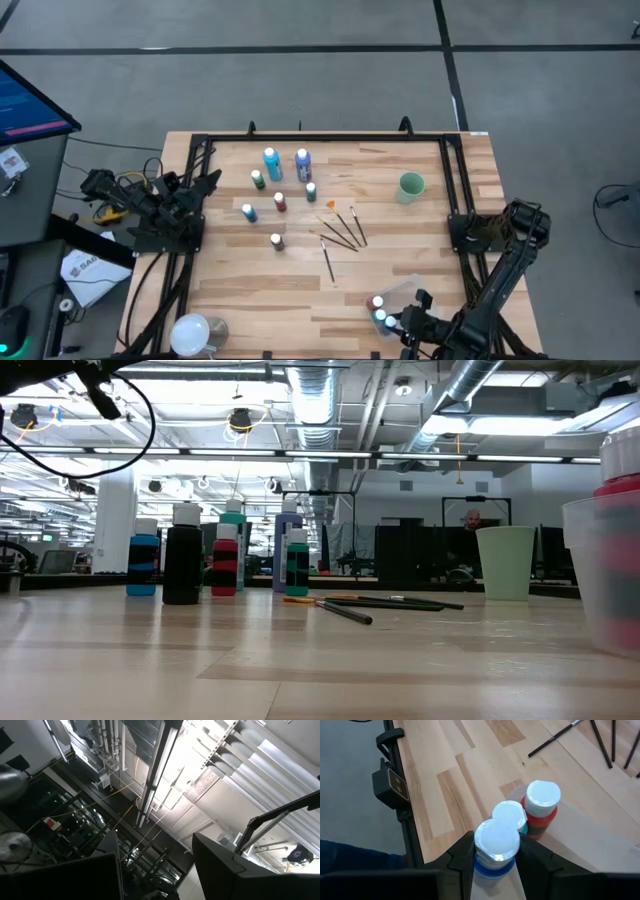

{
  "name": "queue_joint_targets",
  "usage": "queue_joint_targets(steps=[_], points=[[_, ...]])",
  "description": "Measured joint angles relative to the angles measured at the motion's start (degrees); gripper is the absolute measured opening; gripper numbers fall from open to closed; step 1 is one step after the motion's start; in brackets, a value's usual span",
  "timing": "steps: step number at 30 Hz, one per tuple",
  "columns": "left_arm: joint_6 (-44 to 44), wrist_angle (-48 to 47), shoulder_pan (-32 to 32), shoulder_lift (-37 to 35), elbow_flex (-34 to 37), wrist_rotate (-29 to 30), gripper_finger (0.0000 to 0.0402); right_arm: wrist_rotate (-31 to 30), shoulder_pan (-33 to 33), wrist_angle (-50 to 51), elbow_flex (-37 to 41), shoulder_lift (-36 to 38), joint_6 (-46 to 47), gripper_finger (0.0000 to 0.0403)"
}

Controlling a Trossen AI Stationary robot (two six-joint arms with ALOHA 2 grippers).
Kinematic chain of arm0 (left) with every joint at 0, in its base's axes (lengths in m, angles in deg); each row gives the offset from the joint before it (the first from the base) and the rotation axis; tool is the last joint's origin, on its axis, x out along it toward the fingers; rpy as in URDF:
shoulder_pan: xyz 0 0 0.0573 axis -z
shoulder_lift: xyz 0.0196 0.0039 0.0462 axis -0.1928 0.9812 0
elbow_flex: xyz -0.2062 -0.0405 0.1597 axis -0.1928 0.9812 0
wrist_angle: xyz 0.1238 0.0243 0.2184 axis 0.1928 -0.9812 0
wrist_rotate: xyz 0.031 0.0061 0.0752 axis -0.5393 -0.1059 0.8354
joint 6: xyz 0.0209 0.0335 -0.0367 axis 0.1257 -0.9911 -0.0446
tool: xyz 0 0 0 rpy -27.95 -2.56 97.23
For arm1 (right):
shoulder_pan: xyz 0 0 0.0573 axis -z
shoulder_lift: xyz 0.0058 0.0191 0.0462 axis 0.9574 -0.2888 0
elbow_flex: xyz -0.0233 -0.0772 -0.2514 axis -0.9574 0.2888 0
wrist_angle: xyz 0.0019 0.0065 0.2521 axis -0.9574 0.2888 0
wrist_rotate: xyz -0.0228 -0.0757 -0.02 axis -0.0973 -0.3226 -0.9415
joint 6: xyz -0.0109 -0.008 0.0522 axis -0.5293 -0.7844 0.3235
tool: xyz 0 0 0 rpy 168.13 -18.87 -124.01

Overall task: Pick & Place Paint Supplies
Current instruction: Put the blue paint bottle into the transparent bin

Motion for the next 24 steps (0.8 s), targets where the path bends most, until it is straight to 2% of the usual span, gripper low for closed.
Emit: queue_joint_targets(steps=[24], points=[[-0.02,0.0,0.0,-0.01,-0.02,-0.04,0.0132,0.02,0.11,-0.31,1.13,-0.04,-1.3,0.0114]])
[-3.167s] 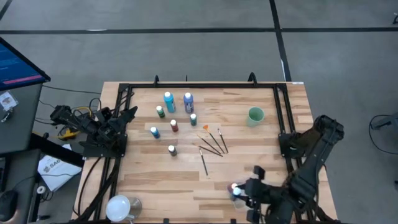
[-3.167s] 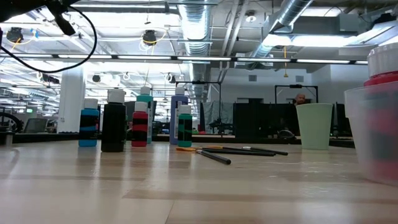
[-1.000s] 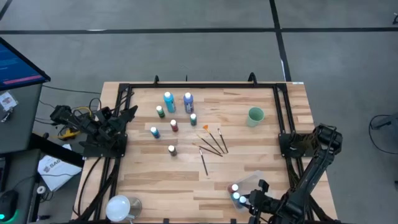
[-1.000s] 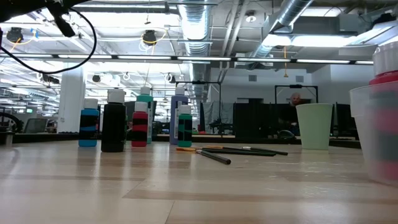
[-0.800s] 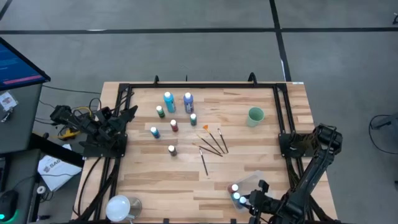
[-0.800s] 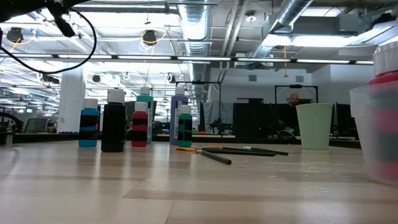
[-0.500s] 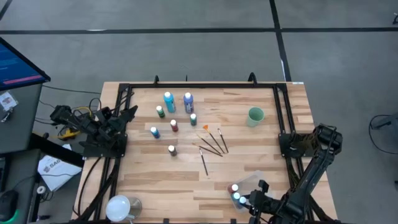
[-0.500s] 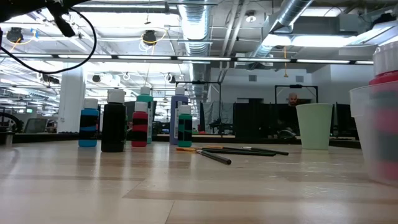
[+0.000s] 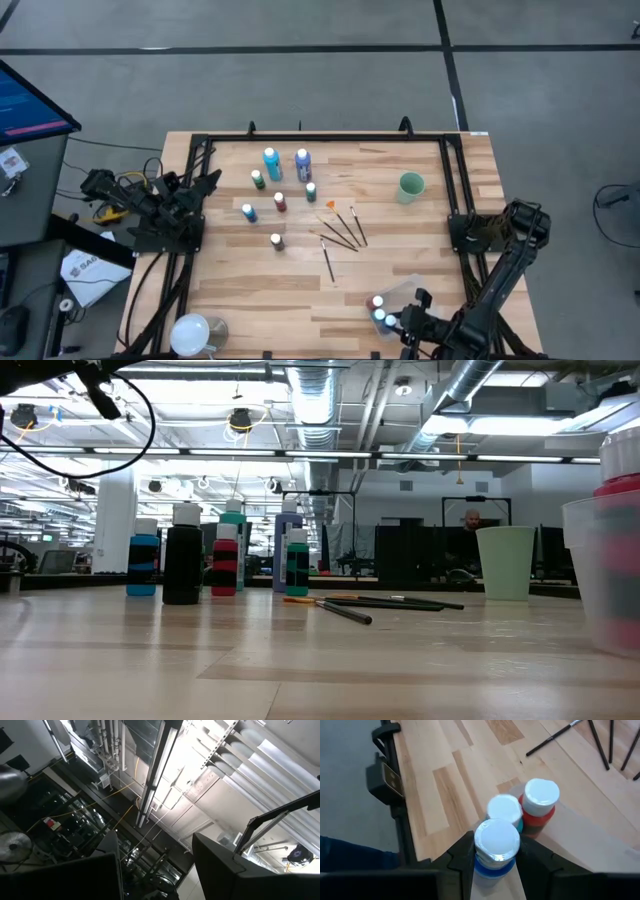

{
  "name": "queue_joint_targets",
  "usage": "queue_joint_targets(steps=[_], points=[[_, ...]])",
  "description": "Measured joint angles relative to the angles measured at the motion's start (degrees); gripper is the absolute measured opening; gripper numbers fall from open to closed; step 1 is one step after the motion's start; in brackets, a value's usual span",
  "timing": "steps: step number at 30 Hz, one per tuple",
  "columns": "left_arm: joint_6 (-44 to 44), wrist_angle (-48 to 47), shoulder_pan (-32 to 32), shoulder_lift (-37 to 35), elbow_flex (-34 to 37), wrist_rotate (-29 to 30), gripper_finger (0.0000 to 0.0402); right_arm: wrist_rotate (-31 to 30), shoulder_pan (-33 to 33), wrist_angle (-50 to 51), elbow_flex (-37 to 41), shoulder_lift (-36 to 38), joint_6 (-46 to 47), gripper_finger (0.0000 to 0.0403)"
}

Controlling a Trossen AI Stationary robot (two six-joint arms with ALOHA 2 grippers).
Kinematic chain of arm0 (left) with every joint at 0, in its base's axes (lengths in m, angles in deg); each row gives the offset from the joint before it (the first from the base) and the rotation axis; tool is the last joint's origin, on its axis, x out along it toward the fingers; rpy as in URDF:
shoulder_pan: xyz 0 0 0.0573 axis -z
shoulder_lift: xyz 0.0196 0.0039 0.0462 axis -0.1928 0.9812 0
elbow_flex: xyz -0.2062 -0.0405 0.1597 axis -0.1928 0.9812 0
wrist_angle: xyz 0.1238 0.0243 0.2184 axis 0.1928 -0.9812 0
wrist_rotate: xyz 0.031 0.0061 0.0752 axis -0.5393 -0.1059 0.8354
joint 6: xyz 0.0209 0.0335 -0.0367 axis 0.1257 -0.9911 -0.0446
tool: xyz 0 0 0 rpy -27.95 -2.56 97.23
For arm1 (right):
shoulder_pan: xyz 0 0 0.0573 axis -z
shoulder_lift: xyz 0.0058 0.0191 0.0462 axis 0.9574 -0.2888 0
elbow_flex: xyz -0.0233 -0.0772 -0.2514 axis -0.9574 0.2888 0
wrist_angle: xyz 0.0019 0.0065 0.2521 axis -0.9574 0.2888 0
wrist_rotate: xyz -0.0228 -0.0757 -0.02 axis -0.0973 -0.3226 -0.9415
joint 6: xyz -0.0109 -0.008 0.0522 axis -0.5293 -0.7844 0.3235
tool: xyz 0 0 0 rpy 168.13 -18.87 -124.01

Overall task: Pick & Place Paint Supplies
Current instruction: Put the blue paint bottle into the transparent bin

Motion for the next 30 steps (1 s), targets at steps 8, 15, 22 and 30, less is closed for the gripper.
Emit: queue_joint_targets(steps=[8,15,22,30], points=[[0.0,0.0,0.0,0.02,0.0,-0.02,0.0132,0.02,0.28,-3.61,2.1,0.0,-0.03,0.0114],[-0.31,-0.02,0.0,0.02,0.02,0.0,0.0132,0.22,0.28,-3.3,2.12,-0.02,-0.21,0.0114],[-1.44,0.0,0.0,0.02,0.0,0.2,0.0132,0.24,0.26,-3.32,2.12,-0.02,-0.21,0.0114],[-1.51,-0.01,0.0,0.02,0.01,0.33,0.0132,0.26,0.26,-3.28,2.12,-0.02,-0.21,0.0114]])
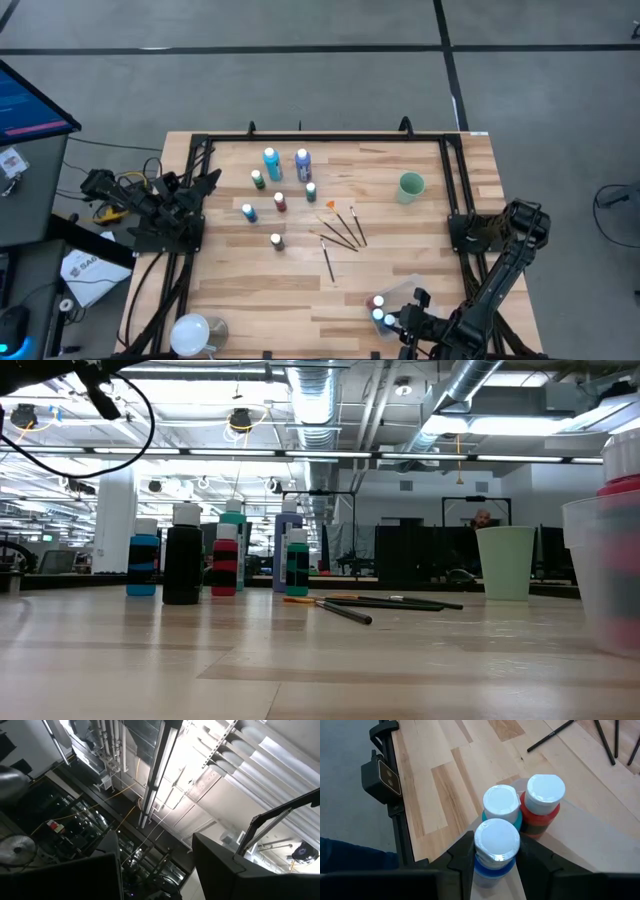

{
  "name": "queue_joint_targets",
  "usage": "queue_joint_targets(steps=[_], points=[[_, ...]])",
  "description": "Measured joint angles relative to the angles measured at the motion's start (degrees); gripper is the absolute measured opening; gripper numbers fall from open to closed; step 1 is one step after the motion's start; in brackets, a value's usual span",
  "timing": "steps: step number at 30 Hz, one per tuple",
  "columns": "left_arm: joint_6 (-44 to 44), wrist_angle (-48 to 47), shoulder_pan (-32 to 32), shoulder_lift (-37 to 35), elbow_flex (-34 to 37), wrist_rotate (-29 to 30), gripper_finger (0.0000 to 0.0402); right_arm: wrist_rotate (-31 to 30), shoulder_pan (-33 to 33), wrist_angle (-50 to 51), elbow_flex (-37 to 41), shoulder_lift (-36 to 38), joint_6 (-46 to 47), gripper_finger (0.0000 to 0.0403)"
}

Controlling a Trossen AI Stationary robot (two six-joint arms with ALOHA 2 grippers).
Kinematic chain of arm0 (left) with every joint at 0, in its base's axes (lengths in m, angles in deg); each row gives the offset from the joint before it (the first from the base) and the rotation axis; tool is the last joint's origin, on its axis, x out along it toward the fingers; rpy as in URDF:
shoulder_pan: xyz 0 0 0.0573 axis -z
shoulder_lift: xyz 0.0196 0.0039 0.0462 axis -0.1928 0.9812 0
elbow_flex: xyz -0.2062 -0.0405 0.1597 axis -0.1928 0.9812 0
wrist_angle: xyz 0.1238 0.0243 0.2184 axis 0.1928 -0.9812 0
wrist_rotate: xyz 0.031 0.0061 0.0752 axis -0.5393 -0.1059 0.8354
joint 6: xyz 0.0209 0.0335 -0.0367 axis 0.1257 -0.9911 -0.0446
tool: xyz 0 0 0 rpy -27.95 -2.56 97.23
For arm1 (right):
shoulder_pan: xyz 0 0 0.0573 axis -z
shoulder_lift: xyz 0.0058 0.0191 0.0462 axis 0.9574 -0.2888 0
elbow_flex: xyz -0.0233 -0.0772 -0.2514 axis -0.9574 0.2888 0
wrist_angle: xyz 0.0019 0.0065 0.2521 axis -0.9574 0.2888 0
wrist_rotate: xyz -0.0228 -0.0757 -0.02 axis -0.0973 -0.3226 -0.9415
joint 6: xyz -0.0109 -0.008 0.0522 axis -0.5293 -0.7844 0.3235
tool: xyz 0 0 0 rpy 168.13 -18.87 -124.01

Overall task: Pick & Place Paint Supplies
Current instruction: Put the blue paint bottle into the transparent bin

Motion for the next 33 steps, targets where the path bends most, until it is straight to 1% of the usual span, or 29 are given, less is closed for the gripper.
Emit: queue_joint_targets(steps=[12,33], points=[[0.0,0.01,0.0,0.0,-0.01,0.13,0.0132,0.01,-0.09,0.72,0.0,0.0,-0.07,0.0114],[0.0,-0.01,0.0,0.0,0.01,0.11,0.0132,-0.08,0.0,1.16,0.0,0.0,-2.82,0.0114]])
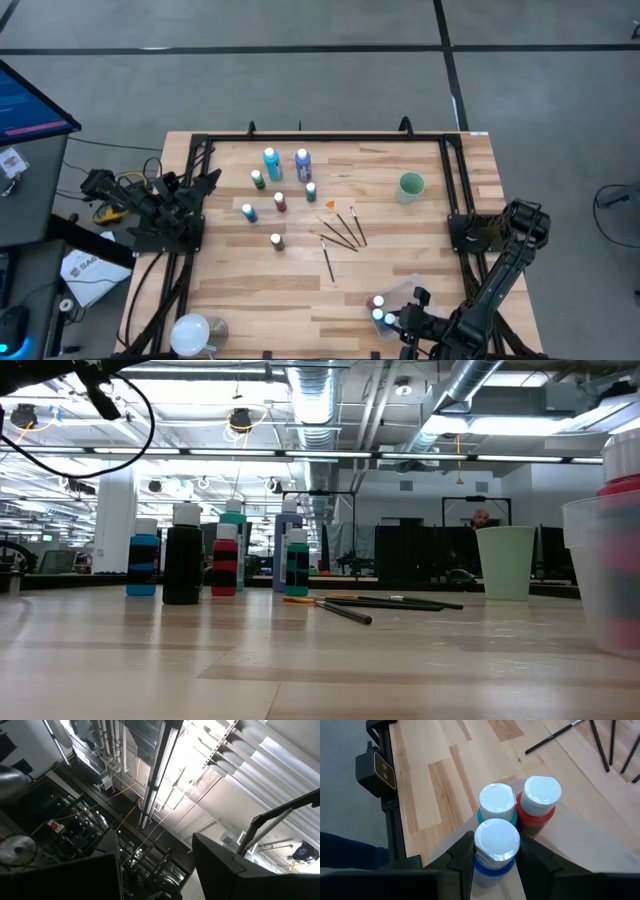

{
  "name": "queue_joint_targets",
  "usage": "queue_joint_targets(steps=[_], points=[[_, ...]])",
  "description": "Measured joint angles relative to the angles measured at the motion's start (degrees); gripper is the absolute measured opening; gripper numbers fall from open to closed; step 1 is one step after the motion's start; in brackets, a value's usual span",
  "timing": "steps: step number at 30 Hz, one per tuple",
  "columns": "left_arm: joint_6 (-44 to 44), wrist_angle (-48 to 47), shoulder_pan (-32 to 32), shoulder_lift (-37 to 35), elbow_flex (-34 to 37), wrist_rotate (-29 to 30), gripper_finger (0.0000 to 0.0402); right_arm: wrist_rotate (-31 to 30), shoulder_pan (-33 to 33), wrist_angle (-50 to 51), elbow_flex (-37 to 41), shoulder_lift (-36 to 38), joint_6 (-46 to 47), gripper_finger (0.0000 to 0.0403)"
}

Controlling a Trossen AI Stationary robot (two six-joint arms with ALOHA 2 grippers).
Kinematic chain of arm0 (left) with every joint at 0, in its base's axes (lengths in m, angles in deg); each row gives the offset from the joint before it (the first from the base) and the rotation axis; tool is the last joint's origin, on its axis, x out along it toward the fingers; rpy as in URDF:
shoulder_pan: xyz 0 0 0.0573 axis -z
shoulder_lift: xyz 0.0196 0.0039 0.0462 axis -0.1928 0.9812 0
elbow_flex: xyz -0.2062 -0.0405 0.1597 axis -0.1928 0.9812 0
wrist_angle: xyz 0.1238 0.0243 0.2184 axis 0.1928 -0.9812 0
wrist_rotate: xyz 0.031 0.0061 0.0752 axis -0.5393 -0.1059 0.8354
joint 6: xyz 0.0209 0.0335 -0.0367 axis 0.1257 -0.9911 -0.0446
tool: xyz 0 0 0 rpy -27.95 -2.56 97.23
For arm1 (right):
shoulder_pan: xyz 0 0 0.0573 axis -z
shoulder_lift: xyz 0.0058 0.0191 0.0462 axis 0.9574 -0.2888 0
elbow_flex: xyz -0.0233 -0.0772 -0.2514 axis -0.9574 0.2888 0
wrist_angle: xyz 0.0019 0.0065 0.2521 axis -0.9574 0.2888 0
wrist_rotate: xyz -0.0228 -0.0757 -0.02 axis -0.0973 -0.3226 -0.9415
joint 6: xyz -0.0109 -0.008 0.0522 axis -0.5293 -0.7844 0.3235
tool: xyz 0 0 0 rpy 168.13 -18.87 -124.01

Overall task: Pick & Place Paint Supplies
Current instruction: Put the blue paint bottle into the transparent bin

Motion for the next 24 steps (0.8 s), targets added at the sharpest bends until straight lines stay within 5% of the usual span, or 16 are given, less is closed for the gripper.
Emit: queue_joint_targets(steps=[24], points=[[0.0,-0.01,0.0,0.0,-0.01,0.36,0.0132,0.08,0.01,-1.17,1.57,0.0,0.08,0.0125]])
